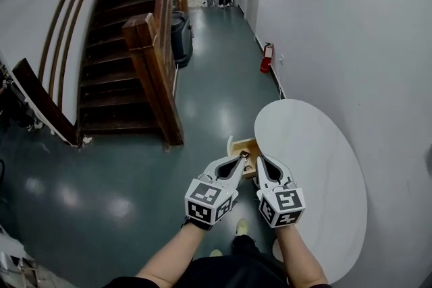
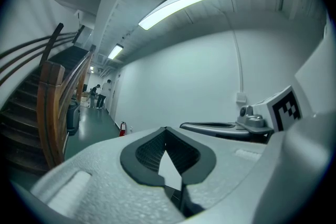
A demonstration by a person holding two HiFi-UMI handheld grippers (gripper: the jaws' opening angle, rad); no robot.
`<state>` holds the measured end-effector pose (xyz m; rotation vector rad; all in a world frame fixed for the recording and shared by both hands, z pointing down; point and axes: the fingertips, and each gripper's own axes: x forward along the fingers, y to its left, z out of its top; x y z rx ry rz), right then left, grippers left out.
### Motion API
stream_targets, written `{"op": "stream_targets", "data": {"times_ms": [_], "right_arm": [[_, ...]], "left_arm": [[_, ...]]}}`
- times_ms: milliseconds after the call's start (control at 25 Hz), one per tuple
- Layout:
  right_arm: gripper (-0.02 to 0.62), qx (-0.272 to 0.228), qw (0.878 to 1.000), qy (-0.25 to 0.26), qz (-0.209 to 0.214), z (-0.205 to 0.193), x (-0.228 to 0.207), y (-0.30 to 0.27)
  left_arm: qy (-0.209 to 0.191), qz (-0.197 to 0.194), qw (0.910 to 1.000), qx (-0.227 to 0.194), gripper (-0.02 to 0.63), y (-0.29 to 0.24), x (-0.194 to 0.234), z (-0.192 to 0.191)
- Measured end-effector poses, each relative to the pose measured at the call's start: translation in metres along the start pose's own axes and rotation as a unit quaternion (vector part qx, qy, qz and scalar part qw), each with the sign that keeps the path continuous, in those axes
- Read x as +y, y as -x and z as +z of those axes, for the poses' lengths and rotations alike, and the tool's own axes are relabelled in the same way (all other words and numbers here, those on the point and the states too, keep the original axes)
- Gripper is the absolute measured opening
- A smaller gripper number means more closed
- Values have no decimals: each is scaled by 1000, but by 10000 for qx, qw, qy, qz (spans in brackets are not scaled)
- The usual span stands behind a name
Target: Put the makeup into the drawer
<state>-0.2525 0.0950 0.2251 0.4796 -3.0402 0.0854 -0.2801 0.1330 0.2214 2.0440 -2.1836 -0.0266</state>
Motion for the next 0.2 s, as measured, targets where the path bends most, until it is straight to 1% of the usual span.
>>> {"op": "stream_targets", "data": {"times_ms": [200], "right_arm": [[14,12,10000,22,6,-3,1,0]], "left_arm": [[26,31,10000,-8,9,1,2,-3]]}}
